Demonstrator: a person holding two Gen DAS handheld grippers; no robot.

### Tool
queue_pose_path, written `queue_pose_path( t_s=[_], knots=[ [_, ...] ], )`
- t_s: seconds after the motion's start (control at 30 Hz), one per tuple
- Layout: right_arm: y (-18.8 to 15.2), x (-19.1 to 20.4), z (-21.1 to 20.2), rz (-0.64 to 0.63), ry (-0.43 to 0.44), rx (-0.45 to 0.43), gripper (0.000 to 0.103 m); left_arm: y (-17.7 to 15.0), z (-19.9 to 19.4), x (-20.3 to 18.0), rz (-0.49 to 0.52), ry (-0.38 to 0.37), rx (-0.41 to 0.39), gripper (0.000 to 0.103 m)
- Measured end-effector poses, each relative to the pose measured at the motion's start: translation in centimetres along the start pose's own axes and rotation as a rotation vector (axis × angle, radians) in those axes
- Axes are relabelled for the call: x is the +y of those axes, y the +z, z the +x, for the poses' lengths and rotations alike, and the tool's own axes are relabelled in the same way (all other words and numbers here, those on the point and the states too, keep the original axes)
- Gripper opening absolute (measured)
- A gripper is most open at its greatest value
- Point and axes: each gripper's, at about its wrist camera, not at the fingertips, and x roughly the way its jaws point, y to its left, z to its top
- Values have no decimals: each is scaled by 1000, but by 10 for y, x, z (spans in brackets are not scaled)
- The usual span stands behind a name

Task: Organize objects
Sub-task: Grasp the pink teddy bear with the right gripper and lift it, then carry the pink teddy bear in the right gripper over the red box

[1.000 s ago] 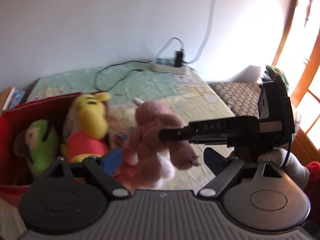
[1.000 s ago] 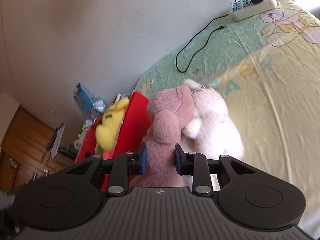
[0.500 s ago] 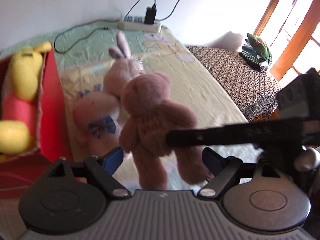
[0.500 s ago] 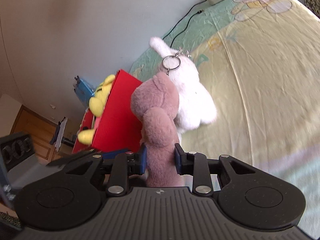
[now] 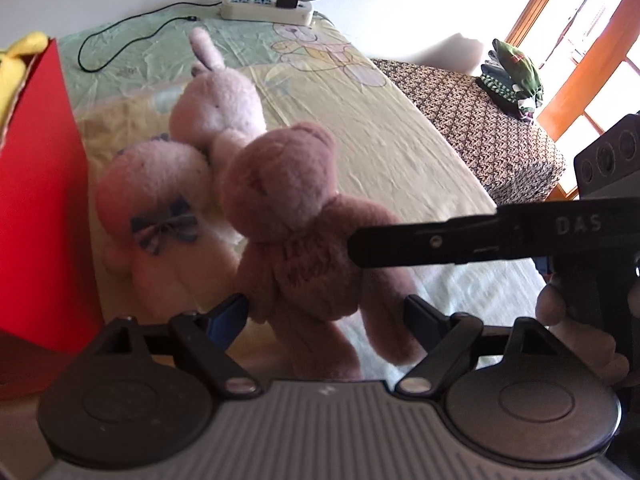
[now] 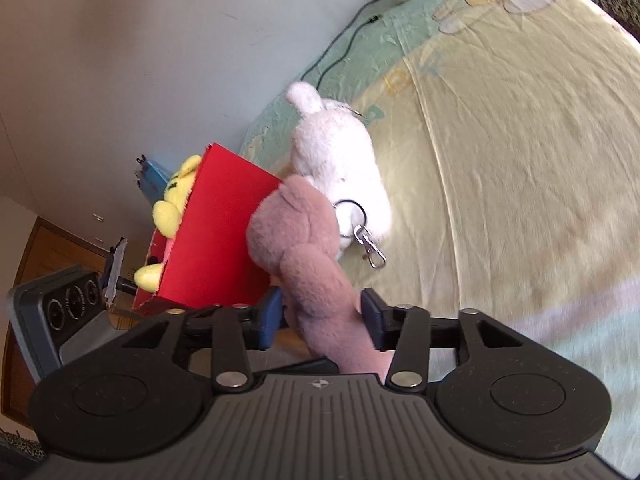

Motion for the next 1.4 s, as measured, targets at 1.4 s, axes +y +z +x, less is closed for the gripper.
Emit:
queue_pose_path(
  t_s=[1.4],
  knots=[
    [8, 101, -17, -189, 258, -110, 23, -8, -132, 12, -83, -38, -325, 67]
  ],
)
